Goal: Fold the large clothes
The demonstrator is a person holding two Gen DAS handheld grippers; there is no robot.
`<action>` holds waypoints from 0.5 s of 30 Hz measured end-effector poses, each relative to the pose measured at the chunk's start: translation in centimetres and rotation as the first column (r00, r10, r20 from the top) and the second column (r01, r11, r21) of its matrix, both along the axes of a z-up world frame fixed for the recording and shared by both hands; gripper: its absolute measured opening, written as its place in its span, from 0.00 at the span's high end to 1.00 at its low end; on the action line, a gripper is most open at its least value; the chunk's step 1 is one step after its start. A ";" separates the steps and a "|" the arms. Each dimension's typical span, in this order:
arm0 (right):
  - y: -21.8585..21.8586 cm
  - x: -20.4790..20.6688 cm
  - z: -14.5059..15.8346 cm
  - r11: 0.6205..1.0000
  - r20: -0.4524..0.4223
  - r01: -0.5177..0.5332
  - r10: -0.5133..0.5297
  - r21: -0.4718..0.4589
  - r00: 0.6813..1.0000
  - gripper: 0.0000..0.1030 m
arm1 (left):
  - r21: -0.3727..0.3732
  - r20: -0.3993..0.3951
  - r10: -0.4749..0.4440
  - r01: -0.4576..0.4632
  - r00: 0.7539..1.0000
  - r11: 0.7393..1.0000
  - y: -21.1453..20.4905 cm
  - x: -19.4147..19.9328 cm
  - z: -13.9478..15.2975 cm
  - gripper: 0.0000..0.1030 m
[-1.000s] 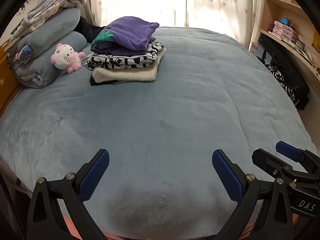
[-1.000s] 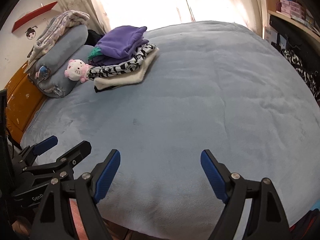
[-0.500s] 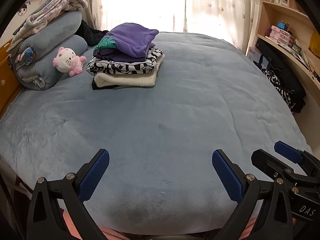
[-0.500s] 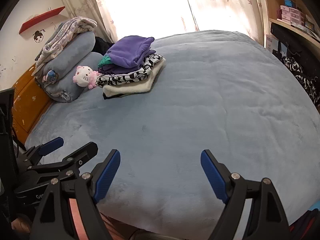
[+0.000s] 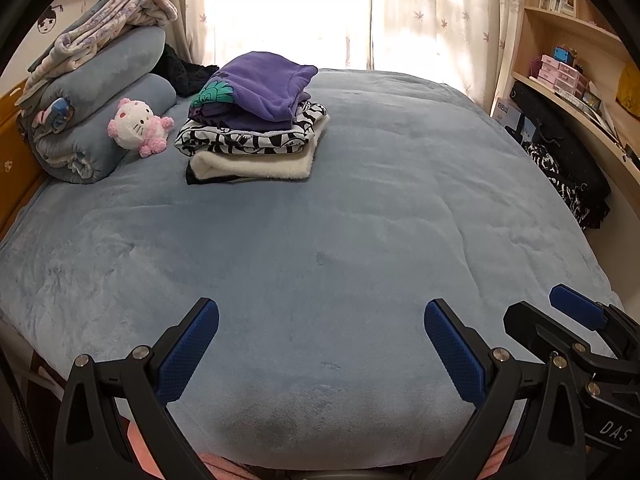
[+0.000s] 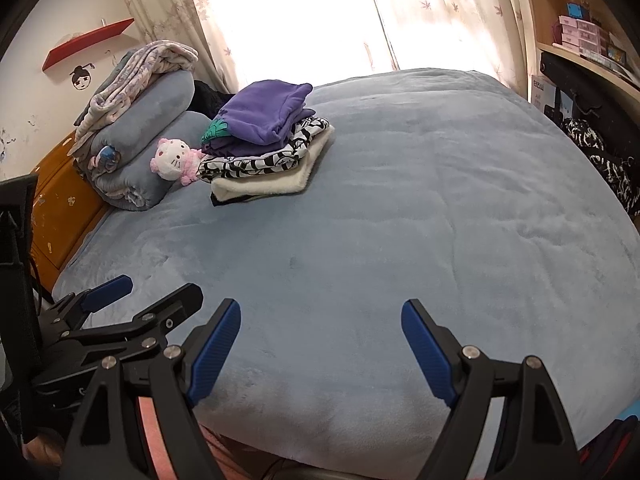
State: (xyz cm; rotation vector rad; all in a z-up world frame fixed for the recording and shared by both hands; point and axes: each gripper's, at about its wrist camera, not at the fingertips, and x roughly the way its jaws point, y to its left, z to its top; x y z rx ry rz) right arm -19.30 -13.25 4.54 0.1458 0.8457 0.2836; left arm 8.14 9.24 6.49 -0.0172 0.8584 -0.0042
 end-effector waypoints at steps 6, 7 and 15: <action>0.0 -0.1 0.1 1.000 0.001 -0.001 0.001 0.011 1.000 0.20 | 0.011 0.013 0.010 -0.010 1.000 1.000 -0.1 -0.6 0.3 0.01; 0.0 -0.2 0.1 1.000 0.001 -0.001 0.001 0.013 1.000 0.20 | 0.013 0.015 0.011 -0.011 1.000 1.000 -0.1 -0.7 0.3 0.01; -0.1 -0.3 0.2 1.000 0.007 -0.006 0.005 0.016 1.000 0.19 | 0.015 0.024 0.017 -0.018 1.000 1.000 0.0 -1.1 0.6 0.01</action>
